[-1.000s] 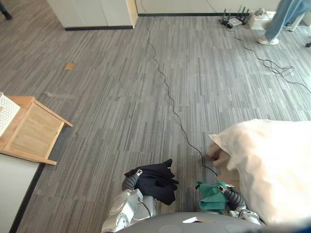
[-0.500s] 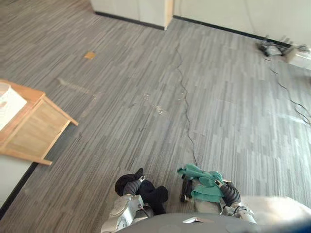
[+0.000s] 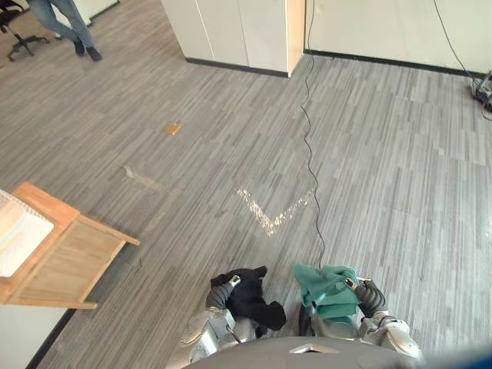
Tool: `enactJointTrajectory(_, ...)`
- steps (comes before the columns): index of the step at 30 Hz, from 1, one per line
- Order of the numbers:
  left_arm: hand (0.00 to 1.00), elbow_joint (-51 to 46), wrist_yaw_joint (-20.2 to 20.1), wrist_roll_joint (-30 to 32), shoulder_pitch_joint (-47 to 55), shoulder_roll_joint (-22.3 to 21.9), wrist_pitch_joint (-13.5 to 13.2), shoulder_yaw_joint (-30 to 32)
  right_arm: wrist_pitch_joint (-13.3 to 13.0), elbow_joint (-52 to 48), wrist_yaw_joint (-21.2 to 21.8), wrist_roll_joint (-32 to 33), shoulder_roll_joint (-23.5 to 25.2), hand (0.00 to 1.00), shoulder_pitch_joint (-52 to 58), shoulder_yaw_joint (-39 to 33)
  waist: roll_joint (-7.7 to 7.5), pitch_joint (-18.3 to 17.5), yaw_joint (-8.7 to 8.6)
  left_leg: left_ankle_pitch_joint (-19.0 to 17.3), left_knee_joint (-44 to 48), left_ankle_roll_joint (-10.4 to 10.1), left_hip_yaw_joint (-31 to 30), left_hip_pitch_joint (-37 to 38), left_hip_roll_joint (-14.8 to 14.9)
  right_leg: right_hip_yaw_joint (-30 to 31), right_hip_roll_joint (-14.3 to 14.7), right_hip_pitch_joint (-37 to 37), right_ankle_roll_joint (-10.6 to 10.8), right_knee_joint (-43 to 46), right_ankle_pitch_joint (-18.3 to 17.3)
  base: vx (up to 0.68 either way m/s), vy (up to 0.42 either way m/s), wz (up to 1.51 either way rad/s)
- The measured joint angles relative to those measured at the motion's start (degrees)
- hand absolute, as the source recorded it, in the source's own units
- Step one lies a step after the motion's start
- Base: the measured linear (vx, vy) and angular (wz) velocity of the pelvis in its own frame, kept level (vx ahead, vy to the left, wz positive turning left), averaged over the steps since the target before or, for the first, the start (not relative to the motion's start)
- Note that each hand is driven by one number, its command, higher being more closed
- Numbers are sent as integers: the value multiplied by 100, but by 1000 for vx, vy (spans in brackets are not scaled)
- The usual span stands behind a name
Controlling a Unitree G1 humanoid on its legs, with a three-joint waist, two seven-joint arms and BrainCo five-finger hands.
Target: Tidy the bed and pick cloth on bed and put in laundry
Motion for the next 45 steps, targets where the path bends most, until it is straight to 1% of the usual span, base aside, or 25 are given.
enactJointTrajectory(3,100,-91,156,-209,8,-31,44,-1,5,-120,116,-103,-131,100,73,-48,-60,-8,7,166,-1684,278,1157,-39,-279,-433,87,572,193,-390,-136,510,-121,29)
enactJointTrajectory(5,100,-149,314,-368,17,-34,58,7,4,-326,254,-159,-141,100,236,-92,-146,-52,34,410,-2444,851,1811,152,-444,-768,187,882,563,-342,-371,489,-107,39)
enactJointTrajectory(6,100,-150,335,-367,28,-34,54,21,4,-336,270,-167,-140,100,249,-91,-145,-61,56,459,-2612,981,1813,224,-474,-819,211,876,659,-80,-471,484,-57,30)
enactJointTrajectory(7,100,-222,442,-337,60,-17,86,62,63,-265,266,-187,-71,100,189,-85,-320,-109,125,425,-2763,1692,1722,375,-525,-921,-3,560,731,1091,-716,489,-27,24)
enactJointTrajectory(8,100,-195,476,-325,41,75,64,101,106,-249,256,-185,10,100,163,-71,-487,-268,180,343,-2872,1578,1641,485,-656,-1036,-382,42,698,2310,-639,612,-16,51)
enactJointTrajectory(9,100,-173,555,-306,24,186,21,147,100,-238,258,-180,119,100,114,-3,-717,-373,145,299,-3067,1573,1434,656,-885,-1102,-979,-715,439,4068,-129,528,-26,69)
enactJointTrajectory(11,100,-139,654,-172,-5,283,-6,148,98,-187,262,-182,169,100,87,114,-924,-340,7,153,-3131,1533,960,1053,-1033,-1067,-1529,-1213,323,5215,-138,581,-87,131)
enactJointTrajectory(12,100,-73,677,-142,-5,257,-41,143,97,-164,261,-181,158,100,135,134,-827,-307,9,79,-3146,1440,635,1354,-961,-981,-1606,-1350,374,5167,-236,613,-130,146)
enactJointTrajectory(16,100,100,681,-144,24,241,-85,118,-32,-176,265,-172,161,100,162,276,-663,-305,-15,-110,-3262,1116,-365,1974,-567,-441,-1363,-1826,630,3293,-357,658,-266,136)
enactJointTrajectory(18,100,117,680,-152,-1,212,-68,100,-53,-172,275,-171,146,100,129,257,-603,-276,-4,-271,-3265,889,-840,2033,-377,25,-1126,-2053,797,1490,84,396,-304,120)
enactJointTrajectory(20,100,227,679,-153,-31,217,-34,158,-52,-48,315,-170,141,100,93,237,-638,-252,26,-553,-3190,523,-1407,2142,-277,844,-1115,-2233,1199,-189,856,525,-511,126)
enactJointTrajectory(21,100,233,681,-154,-16,237,-12,167,-51,-51,359,-176,140,100,92,241,-660,-253,36,-651,-3161,426,-1542,2218,-271,1024,-1161,-2251,1271,-267,926,515,-547,149)
enactJointTrajectory(22,100,309,677,-144,77,216,53,174,-51,-18,438,-176,81,100,181,268,-583,-267,10,-944,-3059,186,-1938,2470,-51,1228,-1022,-2097,1163,53,1549,509,-555,139)
enactJointTrajectory(24,100,446,622,-87,190,51,121,161,-52,-51,433,-120,-74,100,189,264,-217,-377,30,-939,-2878,140,-2133,2503,300,1078,-755,-2174,861,734,1241,490,-510,94)
enactJointTrajectory(25,100,424,553,-24,266,-45,54,232,-53,-150,417,-58,-129,100,92,235,-86,-415,86,-655,-2568,165,-2132,2382,376,926,-799,-2247,727,1231,855,434,-504,55)
enactJointTrajectory(26,100,439,496,33,292,-60,12,257,-51,-231,361,-9,-149,100,40,228,-135,-392,48,-388,-2264,165,-2076,2239,381,801,-871,-2230,641,1488,587,419,-521,75)
enactJointTrajectory(28,100,441,376,32,306,-65,-58,283,-69,-391,297,87,-140,100,32,221,-43,-381,15,183,-1297,140,-1713,1817,582,535,-864,-1916,536,1526,237,378,-464,69)
enactJointTrajectory(29,100,377,289,34,345,-149,-246,275,-88,-489,249,129,-191,100,39,196,118,-305,44,297,180,-72,-1611,1252,656,344,-636,-1411,414,1144,158,353,-383,46)
enactJointTrajectory(31,100,117,259,76,450,-177,-371,268,-103,-516,173,149,-182,100,95,92,129,-276,77,70,1288,-243,-1404,695,394,136,-484,-804,325,630,132,337,-257,33)
enactJointTrajectory(34,100,-505,341,431,644,-186,-612,178,-305,-540,100,160,-166,100,178,-82,-10,-244,135,-299,880,156,-41,205,320,-238,-480,-161,241,-31,175,350,-194,24)
enactJointTrajectory(37,100,-1374,545,516,897,-275,-656,129,-586,-638,72,259,-119,100,352,-307,-98,-191,75,-402,-744,156,770,151,167,-684,-624,286,350,-271,166,343,-46,67)
enactJointTrajectory(40,100,-2085,686,266,897,-291,-680,177,-887,-1251,23,384,-133,100,639,-439,-137,-168,-4,152,-2563,280,1544,231,-162,-1292,-856,764,721,-402,0,411,41,99)
enactJointTrajectory(41,100,-2334,688,178,937,-287,-752,232,-1039,-1432,24,392,-170,100,695,-452,-110,-185,36,565,-3131,406,1736,289,-179,-1408,-866,957,906,-422,-112,477,123,60)
enactJointTrajectory(42,100,-2437,690,76,955,-284,-832,320,-1155,-1502,23,470,-198,100,644,-450,-162,-209,107,887,-3103,1046,1853,378,-237,-1445,-941,1172,1090,-427,-225,399,109,51)
enactJointTrajectory(45,100,-2474,727,30,822,-293,-969,508,-1216,-1693,-43,618,-139,100,371,-380,-316,-360,212,463,-2933,1304,1797,407,-507,-1353,-1258,1114,1307,-13,-182,472,183,27)
